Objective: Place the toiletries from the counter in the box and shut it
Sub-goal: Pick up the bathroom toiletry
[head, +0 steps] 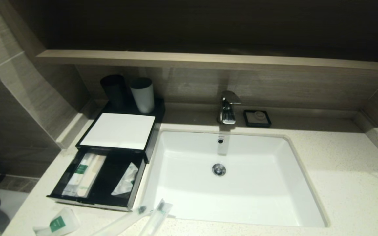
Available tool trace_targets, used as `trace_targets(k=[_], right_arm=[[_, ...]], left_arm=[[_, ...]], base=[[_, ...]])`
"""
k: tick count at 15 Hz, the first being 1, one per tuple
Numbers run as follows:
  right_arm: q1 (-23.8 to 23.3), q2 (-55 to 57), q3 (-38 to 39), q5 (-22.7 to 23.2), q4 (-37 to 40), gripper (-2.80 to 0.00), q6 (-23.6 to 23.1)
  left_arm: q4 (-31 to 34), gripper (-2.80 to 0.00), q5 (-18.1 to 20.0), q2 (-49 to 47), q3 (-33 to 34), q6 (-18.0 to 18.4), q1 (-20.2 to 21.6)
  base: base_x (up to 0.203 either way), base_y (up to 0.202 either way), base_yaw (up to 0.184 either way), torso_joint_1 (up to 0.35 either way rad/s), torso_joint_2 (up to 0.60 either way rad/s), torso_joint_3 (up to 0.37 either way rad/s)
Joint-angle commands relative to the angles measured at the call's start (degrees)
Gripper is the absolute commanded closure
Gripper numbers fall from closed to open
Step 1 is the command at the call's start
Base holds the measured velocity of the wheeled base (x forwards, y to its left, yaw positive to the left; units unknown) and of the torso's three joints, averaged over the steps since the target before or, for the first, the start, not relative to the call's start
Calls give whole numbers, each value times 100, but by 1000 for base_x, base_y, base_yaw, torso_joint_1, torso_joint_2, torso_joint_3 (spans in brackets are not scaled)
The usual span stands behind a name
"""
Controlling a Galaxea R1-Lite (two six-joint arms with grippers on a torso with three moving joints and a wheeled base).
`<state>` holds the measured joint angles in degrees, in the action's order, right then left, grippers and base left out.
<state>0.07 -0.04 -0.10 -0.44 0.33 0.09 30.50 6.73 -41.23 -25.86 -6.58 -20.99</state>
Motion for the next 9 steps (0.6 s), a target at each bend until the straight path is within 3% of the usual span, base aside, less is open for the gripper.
trace_targets(k=[1,6,9], right_arm=[[1,2,1,0,2,0,-1],[10,4,1,0,2,0,-1],[1,4,1,0,2,0,-1]], left_arm=[[-35,0,-499,-36,157,-357,40],[-142,0,-925,-730,2,-1281,68],[-354,0,-914,-1003,-28,-1211,17]], base=[[0,0,0,0,0,0],[0,0,0,0,0,0],[0,0,0,0,0,0]])
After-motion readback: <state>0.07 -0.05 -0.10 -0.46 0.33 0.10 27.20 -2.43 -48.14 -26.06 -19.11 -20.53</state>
